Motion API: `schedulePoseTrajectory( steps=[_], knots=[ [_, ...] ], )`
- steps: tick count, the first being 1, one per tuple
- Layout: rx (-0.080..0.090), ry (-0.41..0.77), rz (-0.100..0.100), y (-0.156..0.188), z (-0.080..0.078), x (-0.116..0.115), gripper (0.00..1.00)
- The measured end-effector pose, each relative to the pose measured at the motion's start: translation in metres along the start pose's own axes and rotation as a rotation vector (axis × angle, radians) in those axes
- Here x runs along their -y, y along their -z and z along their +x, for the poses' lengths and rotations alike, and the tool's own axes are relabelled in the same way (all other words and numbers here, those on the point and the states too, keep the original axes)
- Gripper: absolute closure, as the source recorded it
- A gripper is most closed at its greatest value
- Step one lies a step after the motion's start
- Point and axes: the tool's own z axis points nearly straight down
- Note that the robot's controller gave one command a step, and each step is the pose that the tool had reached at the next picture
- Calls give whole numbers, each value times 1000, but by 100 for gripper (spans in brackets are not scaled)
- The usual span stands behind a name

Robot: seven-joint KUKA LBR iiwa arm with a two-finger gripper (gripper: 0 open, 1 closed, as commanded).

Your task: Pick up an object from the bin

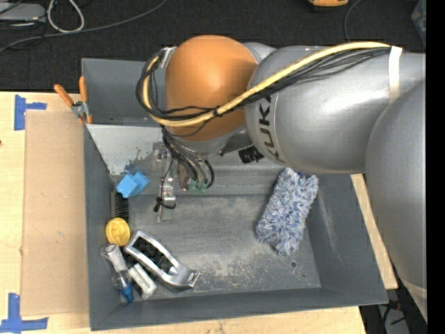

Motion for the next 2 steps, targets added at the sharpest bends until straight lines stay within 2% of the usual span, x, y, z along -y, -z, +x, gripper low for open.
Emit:
schedulePoseTrajectory(
  steps=[1,2],
  knots=[
    [8,-4,-2,5,-2,1,0],
    [5,-37,-1,-17,38,-17,0]
  ],
)
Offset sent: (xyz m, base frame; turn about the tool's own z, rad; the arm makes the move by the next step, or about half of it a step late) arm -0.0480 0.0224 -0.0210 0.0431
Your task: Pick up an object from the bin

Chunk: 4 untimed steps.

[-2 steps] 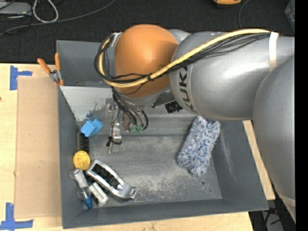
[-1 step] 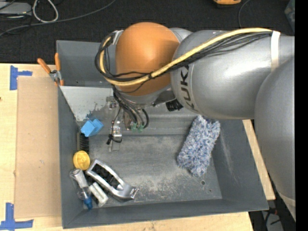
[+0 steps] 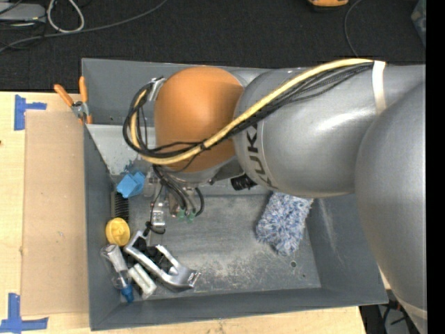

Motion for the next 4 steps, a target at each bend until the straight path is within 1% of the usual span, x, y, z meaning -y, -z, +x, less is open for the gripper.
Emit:
schedulePoseTrajectory(
  steps=[1,2,4],
  knots=[
    [6,-21,-2,-20,-2,-4,0],
    [8,-31,-2,-27,-11,-2,0],
    [8,-34,-2,-27,-12,-2,0]
  ],
)
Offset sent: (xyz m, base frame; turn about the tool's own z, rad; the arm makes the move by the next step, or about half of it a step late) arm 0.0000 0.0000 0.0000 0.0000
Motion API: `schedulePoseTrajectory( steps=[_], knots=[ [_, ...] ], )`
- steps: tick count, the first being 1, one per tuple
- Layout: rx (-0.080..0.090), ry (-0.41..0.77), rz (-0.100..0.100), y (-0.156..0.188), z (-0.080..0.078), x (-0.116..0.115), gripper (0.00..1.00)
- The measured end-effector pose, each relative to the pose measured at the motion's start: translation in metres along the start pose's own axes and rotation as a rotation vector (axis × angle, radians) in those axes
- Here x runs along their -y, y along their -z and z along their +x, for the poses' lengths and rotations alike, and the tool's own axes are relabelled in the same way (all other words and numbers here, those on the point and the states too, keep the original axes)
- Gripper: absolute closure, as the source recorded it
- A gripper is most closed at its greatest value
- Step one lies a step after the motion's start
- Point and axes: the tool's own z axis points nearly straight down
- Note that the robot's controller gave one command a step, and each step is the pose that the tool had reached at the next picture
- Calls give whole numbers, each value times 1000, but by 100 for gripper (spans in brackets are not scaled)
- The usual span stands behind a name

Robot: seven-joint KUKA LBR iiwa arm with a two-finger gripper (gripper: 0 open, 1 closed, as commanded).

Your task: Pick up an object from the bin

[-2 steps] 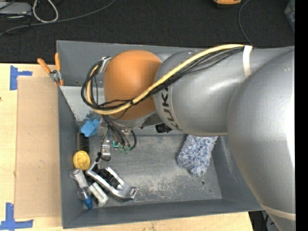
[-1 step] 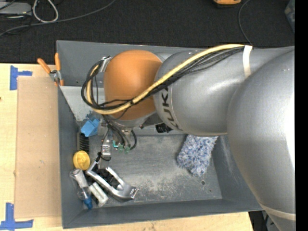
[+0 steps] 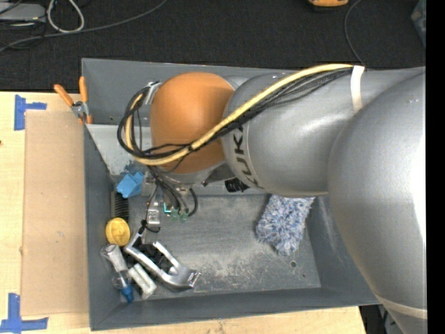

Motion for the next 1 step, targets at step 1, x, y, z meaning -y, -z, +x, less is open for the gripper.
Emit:
schedulePoseTrajectory(
  steps=[1],
  knots=[
    [-1,96,1,-30,49,16,0]
  ],
)
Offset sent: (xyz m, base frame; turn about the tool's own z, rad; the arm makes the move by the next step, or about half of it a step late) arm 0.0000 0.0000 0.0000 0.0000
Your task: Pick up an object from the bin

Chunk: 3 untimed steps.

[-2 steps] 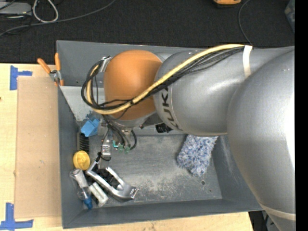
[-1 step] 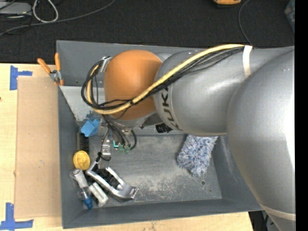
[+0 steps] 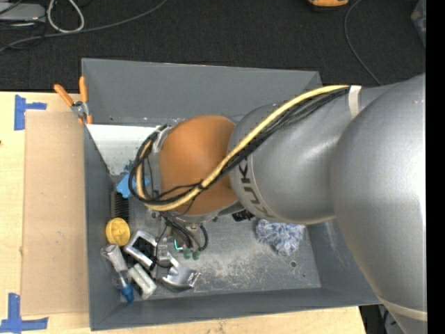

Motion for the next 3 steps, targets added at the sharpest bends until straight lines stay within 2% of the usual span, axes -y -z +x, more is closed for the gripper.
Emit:
schedulePoseTrajectory(
  steps=[1,2,3],
  knots=[
    [-7,28,2,-10,17,3,0],
    [-5,137,1,-35,24,13,0],
    [-3,43,-1,-36,-16,18,0]
  ],
)
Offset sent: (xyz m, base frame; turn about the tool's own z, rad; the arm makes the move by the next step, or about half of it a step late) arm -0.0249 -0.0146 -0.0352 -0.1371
